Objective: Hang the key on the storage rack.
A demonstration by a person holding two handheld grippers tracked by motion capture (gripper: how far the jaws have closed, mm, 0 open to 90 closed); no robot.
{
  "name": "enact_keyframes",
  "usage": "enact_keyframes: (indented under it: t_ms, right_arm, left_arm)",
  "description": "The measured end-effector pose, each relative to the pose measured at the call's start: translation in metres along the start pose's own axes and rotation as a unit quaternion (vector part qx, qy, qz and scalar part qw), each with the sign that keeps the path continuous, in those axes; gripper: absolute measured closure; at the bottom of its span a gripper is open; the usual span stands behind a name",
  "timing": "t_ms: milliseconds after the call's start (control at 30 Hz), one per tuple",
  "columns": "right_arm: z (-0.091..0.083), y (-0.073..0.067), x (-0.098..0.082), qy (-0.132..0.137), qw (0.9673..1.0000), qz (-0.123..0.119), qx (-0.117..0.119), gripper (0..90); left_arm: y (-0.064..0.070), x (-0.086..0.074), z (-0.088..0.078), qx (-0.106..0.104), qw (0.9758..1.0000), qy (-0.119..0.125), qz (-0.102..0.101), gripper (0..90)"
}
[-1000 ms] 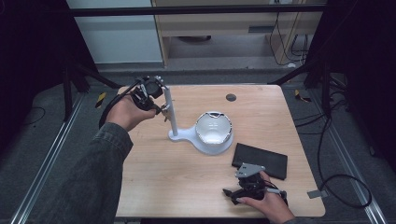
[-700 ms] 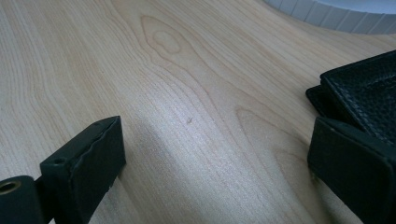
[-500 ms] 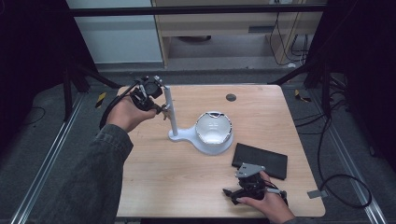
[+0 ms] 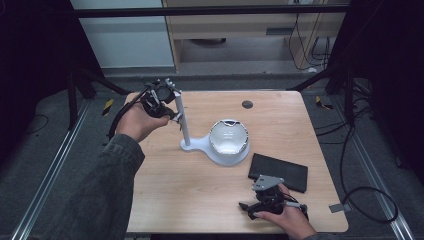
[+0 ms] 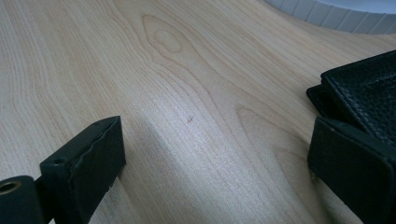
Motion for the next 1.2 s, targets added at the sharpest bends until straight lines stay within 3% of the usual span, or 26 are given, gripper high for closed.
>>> enact_keyframes:
  t_ms: [100, 267, 533, 667, 833, 967, 1200]
  right_arm:
    - [0.000, 0.000, 0.000, -0.001, 1.0000, 0.004, 0.000, 4.4]
    - [0.000, 0.000, 0.000, 0.001, 1.0000, 0.004, 0.000, 4.4]
    - [-0.001, 0.000, 0.000, 0.000, 1.0000, 0.003, 0.001, 4.4]
    - [-0.003, 0.002, 0.001, -0.005, 1.0000, 0.003, 0.002, 8.0]
    - [-0.009, 0.003, 0.006, 0.013, 0.9999, -0.001, -0.010, 9.5]
    - [-0.016, 0.003, 0.009, 0.025, 0.9995, -0.006, -0.019, 14.7]
    - [-0.030, 0.009, 0.012, 0.049, 0.9981, -0.008, -0.036, 25.5]
  left_arm:
    - [0.002, -0.007, -0.008, 0.014, 0.9993, 0.033, 0.002, 66.7]
    - [0.011, -0.030, -0.020, 0.006, 0.9964, 0.084, -0.007, 62.6]
    - [0.040, -0.071, -0.022, -0.018, 0.9923, 0.122, -0.004, 53.7]
    - [0.054, -0.090, -0.013, -0.022, 0.9919, 0.125, -0.005, 47.3]
    - [0.070, -0.109, 0.006, -0.036, 0.9911, 0.128, -0.015, 41.4]
    - [0.087, -0.120, 0.024, -0.052, 0.9890, 0.136, -0.025, 37.8]
    - [0.117, -0.133, 0.051, -0.084, 0.9868, 0.137, -0.018, 34.0]
Point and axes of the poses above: each handheld gripper's, and its own axes: z roughly forward along the jaws, x roughly out of its top, y roughly to its right, the point moved 1 cm from there along z, roughly forward along the jaws, and after that the axes turned 11 degrees about y, right-handed, at the moved point
